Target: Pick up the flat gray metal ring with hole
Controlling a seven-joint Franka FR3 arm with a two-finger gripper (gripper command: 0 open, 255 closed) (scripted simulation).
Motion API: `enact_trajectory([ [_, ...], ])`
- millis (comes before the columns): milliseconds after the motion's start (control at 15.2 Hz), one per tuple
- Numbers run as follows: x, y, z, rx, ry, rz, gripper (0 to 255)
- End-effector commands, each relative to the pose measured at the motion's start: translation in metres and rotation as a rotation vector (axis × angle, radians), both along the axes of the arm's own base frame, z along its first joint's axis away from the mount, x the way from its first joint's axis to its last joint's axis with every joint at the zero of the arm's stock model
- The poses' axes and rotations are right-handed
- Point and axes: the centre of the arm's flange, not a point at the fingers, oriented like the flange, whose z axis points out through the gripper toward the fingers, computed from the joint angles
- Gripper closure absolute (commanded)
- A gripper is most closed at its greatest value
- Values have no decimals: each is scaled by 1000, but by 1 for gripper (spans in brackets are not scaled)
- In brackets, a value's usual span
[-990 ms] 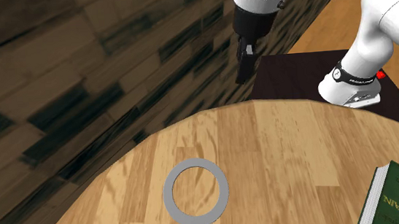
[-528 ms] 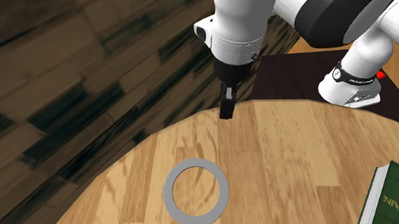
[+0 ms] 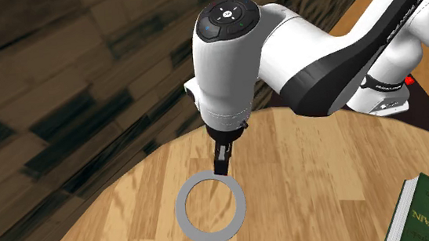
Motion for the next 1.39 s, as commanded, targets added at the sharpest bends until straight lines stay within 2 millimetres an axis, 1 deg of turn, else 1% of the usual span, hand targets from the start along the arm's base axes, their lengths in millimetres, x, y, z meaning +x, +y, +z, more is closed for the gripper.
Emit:
enact_trajectory([
  [0, 13, 17, -15, 3, 6, -1, 0],
  [132, 25, 35, -31, 5, 11, -1, 0],
  [198, 28, 39, -34, 6, 12, -1, 0],
  [594, 28, 39, -66, 6, 12, -1, 0],
  [660, 28, 39, -74, 6, 12, -1, 0],
  [792, 28, 39, -74, 6, 12, -1, 0],
  [858, 28, 38, -74, 6, 12, -1, 255],
  [1320, 27, 38, -74, 5, 12, -1, 255],
])
